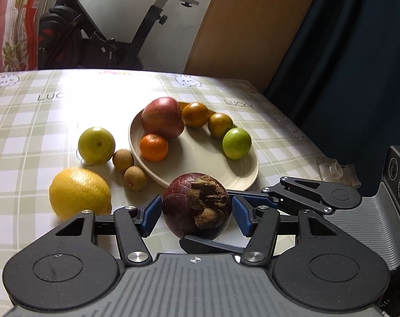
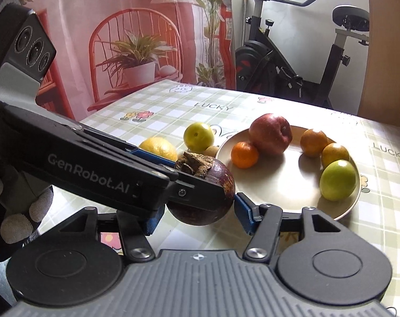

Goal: Organize fruits
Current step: 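Carry the mangosteen onto the plate beside the red apple, open the left tool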

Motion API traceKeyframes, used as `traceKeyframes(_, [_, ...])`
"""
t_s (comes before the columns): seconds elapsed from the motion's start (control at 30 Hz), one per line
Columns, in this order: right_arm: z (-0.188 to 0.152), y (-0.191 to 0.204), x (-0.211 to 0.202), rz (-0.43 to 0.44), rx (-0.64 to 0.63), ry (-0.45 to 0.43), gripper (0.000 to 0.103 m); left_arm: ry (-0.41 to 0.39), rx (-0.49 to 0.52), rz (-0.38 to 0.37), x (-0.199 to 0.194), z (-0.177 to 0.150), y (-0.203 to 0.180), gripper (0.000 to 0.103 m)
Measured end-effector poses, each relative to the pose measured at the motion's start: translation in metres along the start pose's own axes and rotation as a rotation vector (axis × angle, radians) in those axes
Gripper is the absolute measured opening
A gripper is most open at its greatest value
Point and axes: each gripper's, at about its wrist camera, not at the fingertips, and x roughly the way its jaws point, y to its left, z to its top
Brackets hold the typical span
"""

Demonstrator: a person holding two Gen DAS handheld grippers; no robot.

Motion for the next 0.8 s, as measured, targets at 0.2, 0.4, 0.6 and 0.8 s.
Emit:
traceKeyframes(0.2, [0.025, -0.026, -0.005, -0.045, 0.019, -0.031, 0.06, -0.012, 0.02, -0.023, 0.014, 0.038, -0.011, 0.061])
traceKeyframes(0.4, [0.039, -0.063, 0.012, -0.093, 0.039, -0.001, 0.06, 0.044, -0.055, -0.097, 0.063, 0.074, -0.002, 0.061])
traceKeyframes(0.6, [0.041, -0.089, 0.032, -0.136, 0.064, 0.027, 0.059, 0.107, -0.056, -0.083, 0.102, 0.086, -0.001, 0.06])
traceKeyframes(0.8, [0.046, -0.099, 0.04, -0.146, 0.058, 0.021, 0.053, 0.118, -0.074, -0.086, 0.115, 0.091, 0.003, 0.06])
